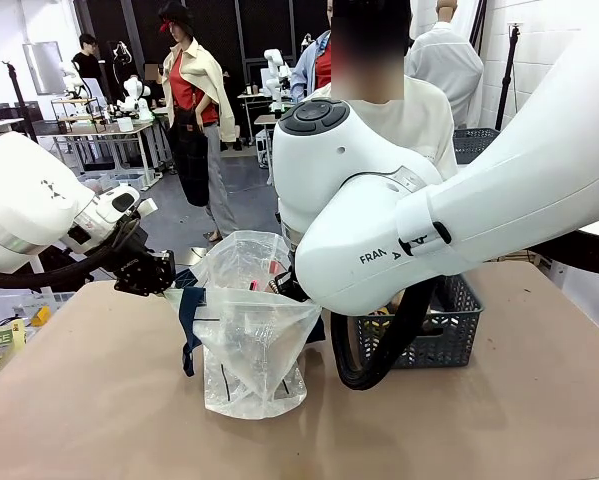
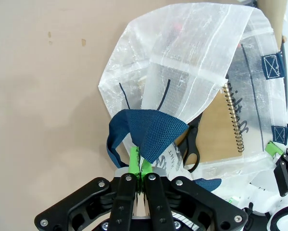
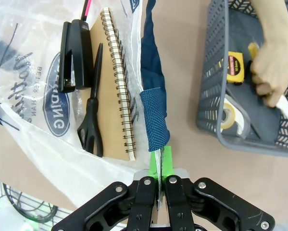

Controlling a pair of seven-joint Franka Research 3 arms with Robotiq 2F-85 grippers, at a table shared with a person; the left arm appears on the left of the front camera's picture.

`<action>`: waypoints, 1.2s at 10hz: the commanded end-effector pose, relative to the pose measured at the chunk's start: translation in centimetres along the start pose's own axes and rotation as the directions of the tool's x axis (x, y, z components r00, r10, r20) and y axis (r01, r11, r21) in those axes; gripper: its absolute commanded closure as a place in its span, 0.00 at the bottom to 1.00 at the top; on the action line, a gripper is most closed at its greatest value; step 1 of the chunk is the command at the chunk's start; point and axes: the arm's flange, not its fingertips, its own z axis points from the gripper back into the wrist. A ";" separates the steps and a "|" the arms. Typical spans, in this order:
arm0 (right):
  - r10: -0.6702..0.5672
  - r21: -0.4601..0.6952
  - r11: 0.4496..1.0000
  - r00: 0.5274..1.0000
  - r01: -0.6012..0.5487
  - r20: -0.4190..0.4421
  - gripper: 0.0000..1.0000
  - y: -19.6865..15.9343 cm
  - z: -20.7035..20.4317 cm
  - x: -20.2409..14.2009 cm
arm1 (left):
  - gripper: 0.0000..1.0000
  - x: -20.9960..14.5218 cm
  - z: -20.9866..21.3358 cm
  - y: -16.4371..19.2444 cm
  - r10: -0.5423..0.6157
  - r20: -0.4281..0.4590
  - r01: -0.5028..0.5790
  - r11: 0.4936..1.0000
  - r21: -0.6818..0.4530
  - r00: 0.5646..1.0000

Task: Transfer purchased items from the store into the shopping bag.
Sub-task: Move the Reusable shopping bag to the right side of the table.

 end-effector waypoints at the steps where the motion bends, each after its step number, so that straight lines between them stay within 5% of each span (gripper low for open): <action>1: -0.003 -0.003 1.000 1.000 0.003 -0.001 1.00 -0.1 0.0 0.0 | 1.00 0.1 0.4 0.3 0.006 0.004 -0.006 1.000 0.006 1.000; 12: -0.003 -0.003 1.000 1.000 0.003 -0.001 1.00 -0.1 0.0 0.0 | 1.00 0.1 0.4 0.3 0.006 0.004 -0.006 1.000 0.006 1.000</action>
